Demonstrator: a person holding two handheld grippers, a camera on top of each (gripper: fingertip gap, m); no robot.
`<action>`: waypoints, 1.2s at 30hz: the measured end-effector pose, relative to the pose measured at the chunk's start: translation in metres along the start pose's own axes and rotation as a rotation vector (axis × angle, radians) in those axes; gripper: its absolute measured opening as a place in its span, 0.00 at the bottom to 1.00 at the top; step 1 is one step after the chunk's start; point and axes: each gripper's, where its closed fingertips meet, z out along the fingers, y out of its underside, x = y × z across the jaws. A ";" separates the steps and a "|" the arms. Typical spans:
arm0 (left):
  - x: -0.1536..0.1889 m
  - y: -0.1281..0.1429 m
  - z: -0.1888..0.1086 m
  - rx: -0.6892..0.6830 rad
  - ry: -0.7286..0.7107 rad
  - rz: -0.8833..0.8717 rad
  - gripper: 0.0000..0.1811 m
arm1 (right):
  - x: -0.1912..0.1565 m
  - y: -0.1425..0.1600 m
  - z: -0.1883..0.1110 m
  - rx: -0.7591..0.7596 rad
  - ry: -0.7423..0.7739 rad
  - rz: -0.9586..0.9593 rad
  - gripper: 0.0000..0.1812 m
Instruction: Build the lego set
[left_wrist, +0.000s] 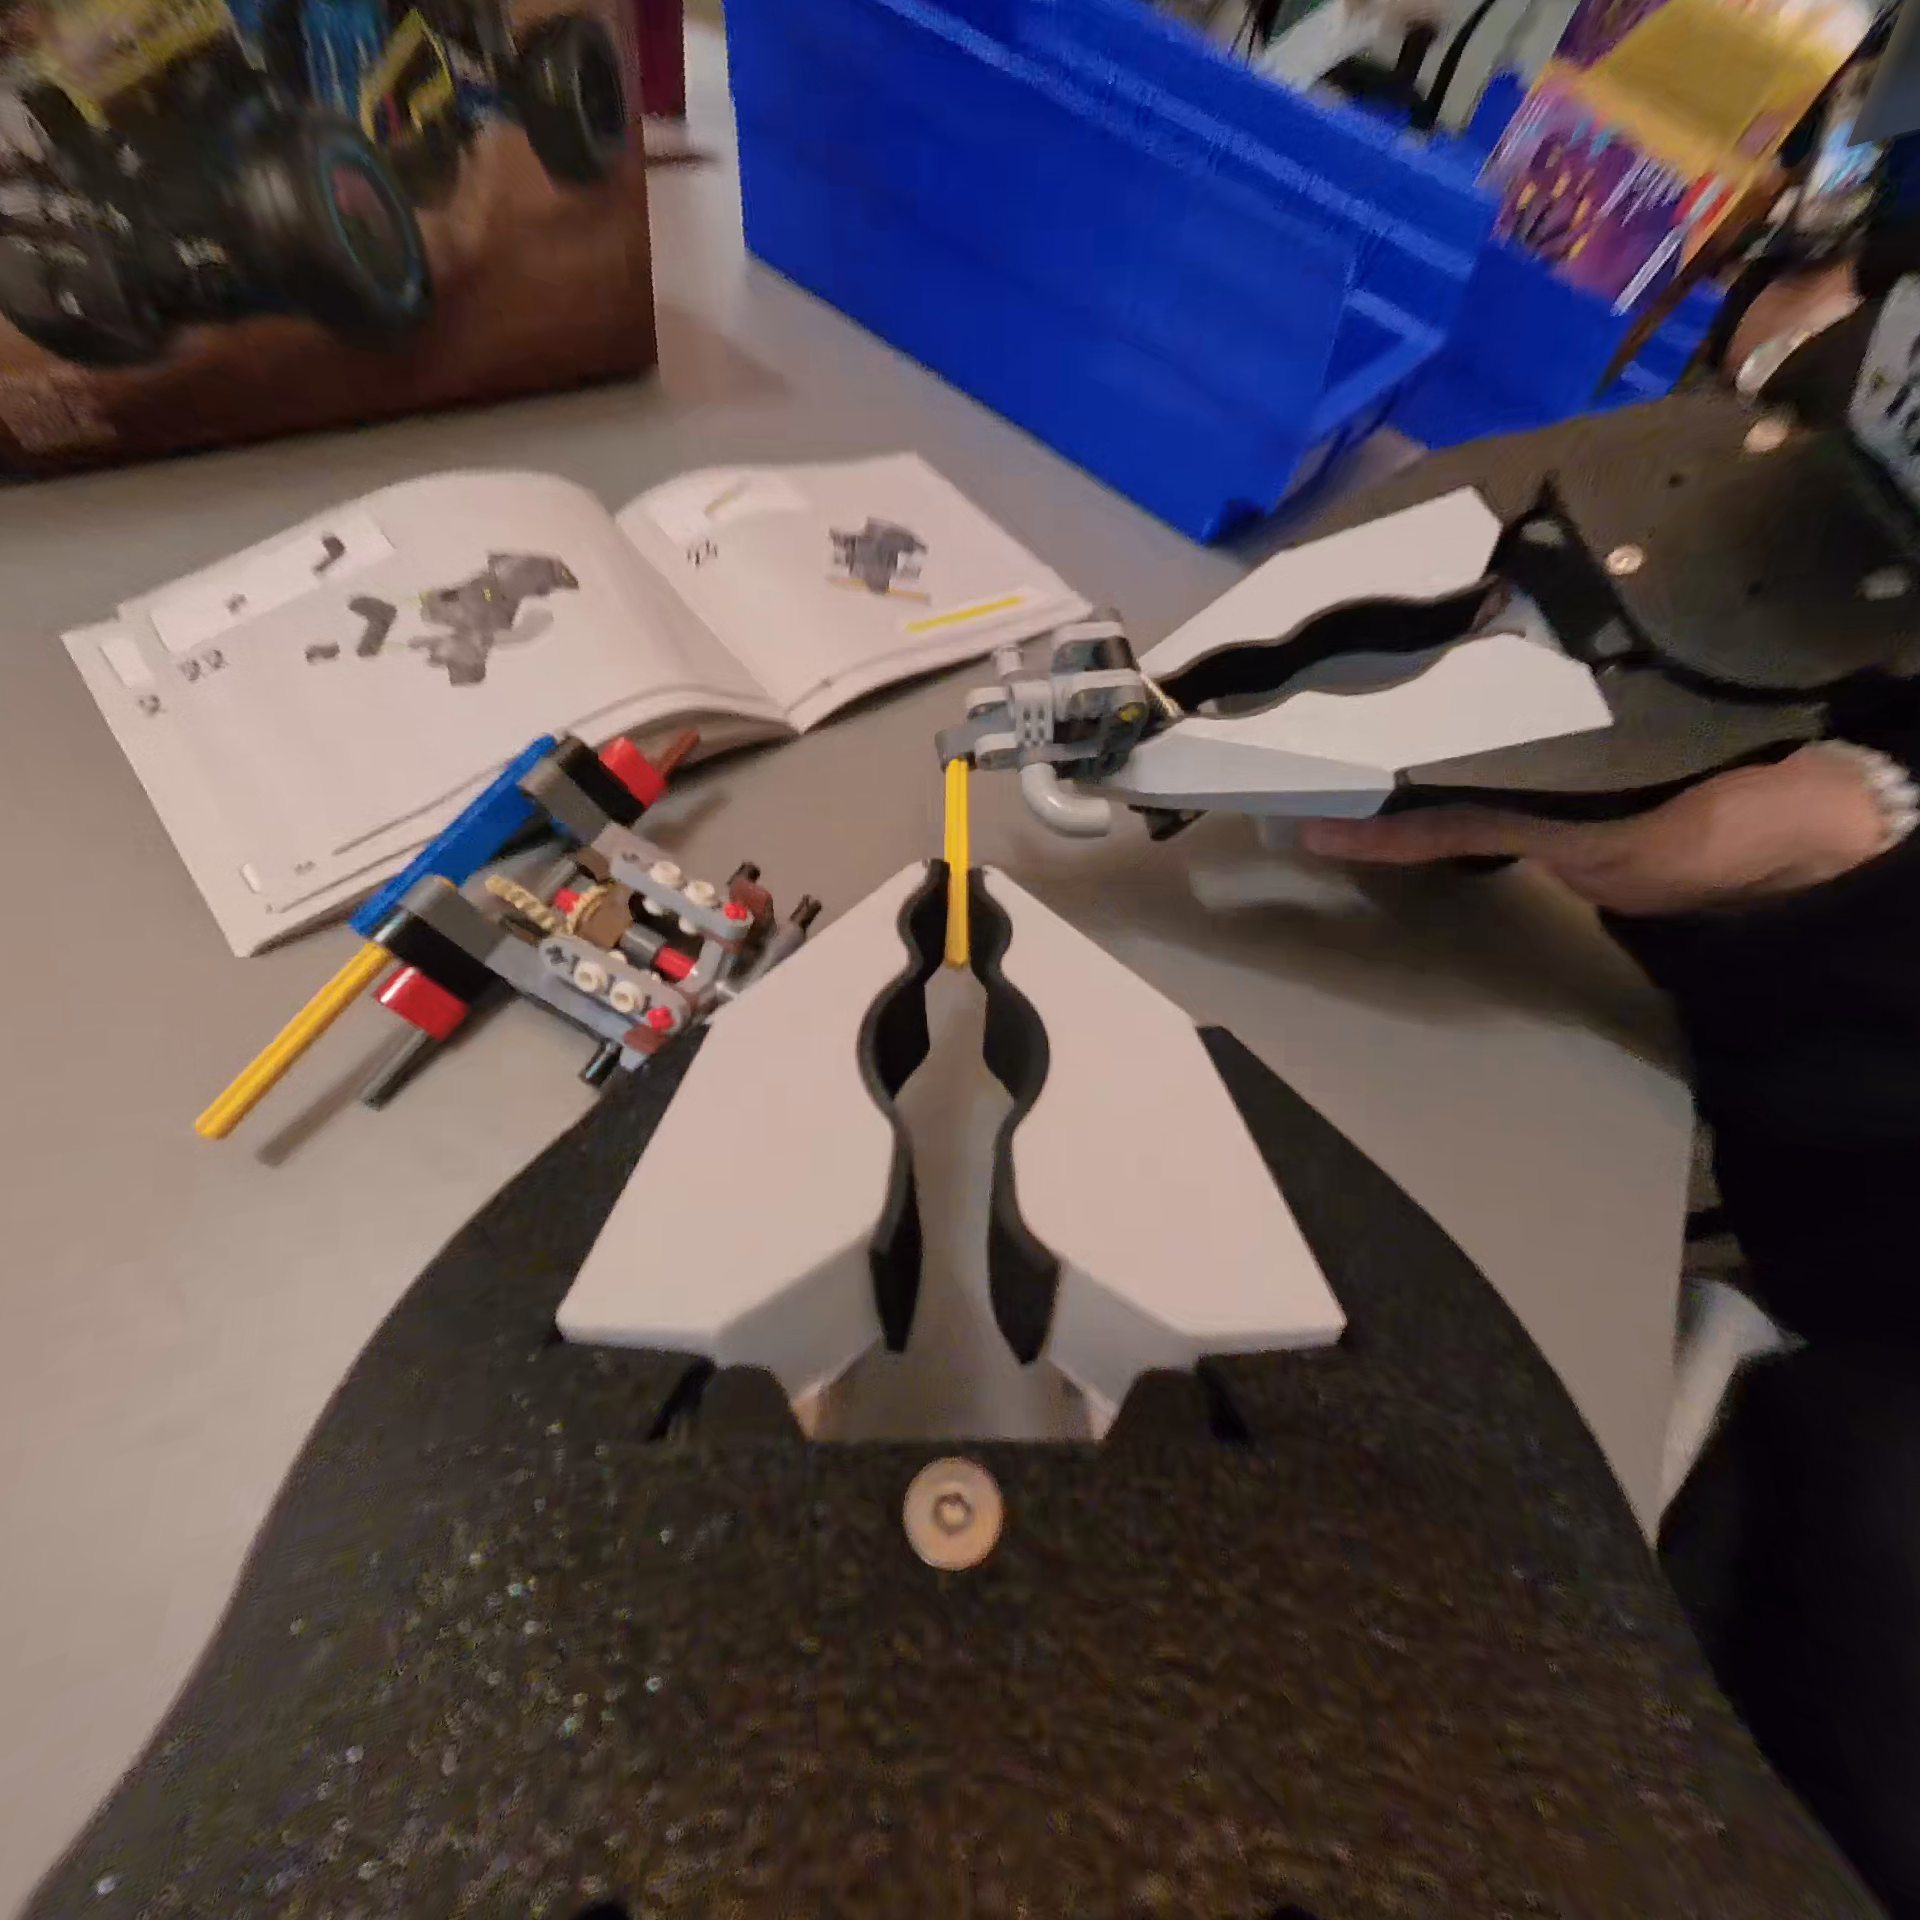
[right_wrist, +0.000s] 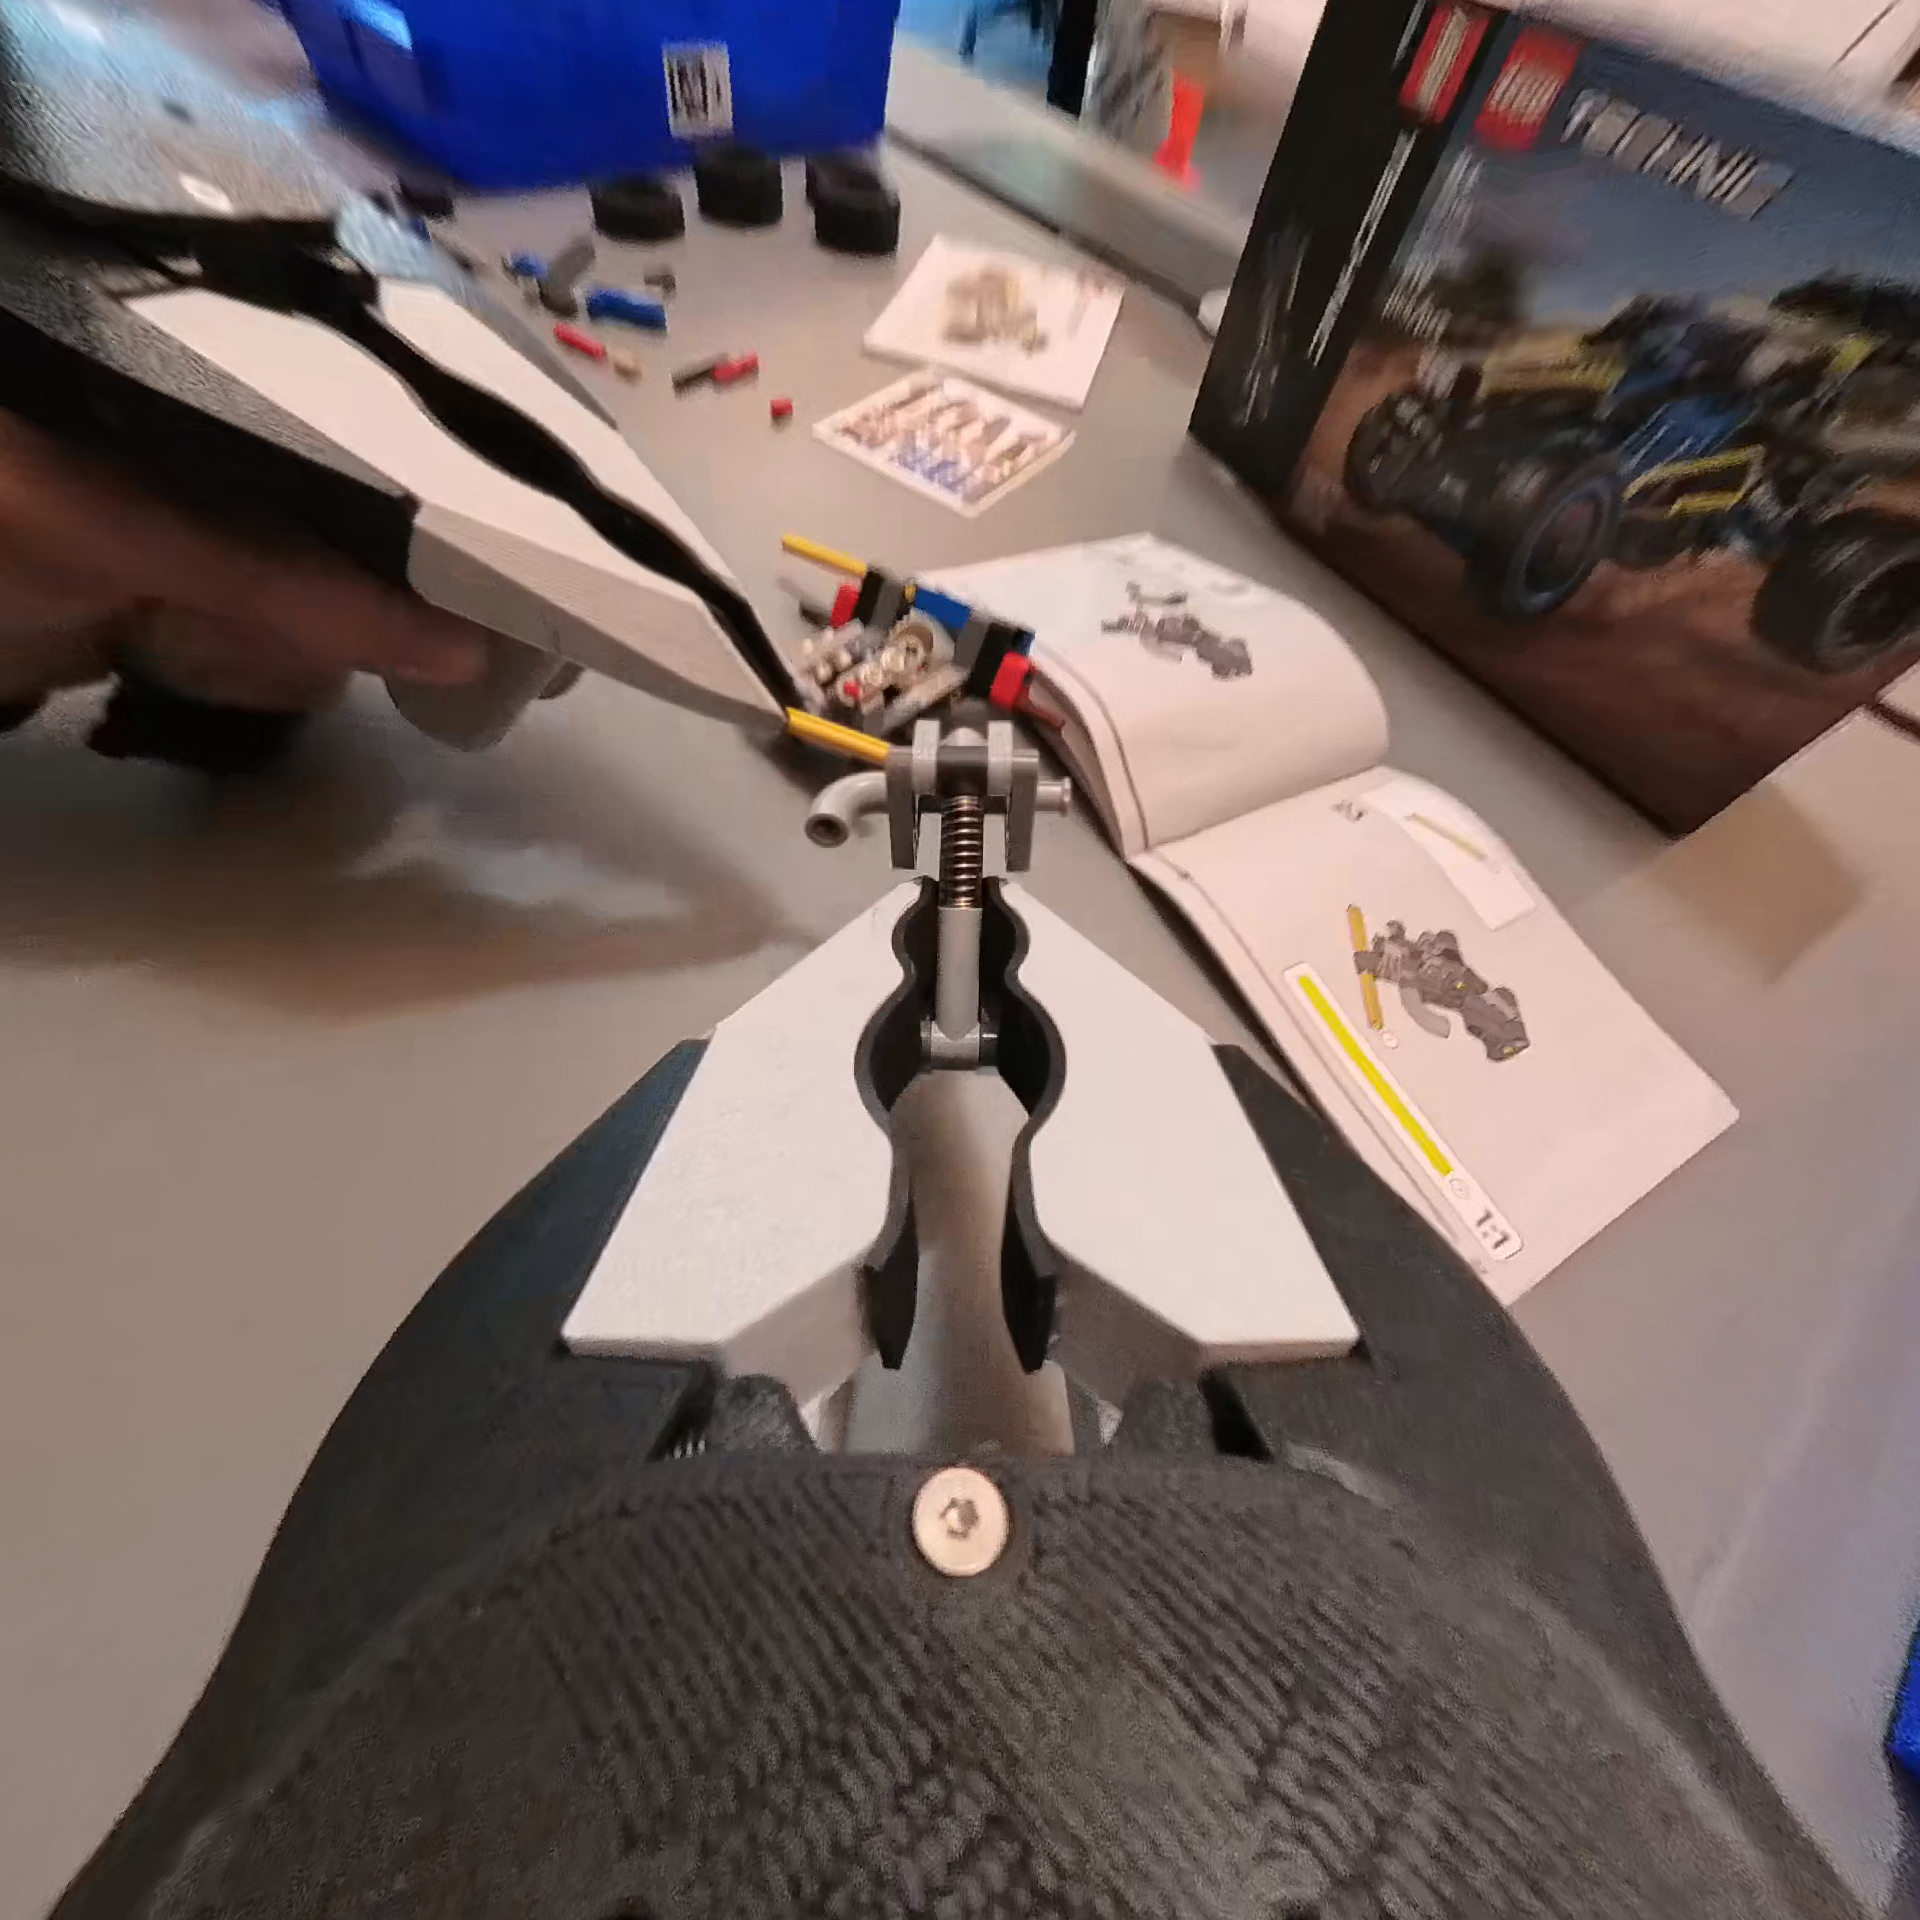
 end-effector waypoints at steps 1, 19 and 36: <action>0.001 -0.006 -0.004 0.036 0.014 -0.009 0.00 | 0.000 -0.006 -0.002 0.041 0.002 0.007 0.03; -0.001 0.025 -0.024 -0.182 -0.080 0.236 0.00 | -0.003 -0.009 0.000 0.000 0.054 -0.098 0.03; -0.014 0.069 -0.031 -0.347 -0.084 0.235 0.04 | -0.023 0.000 0.006 -0.026 -0.070 -0.055 0.03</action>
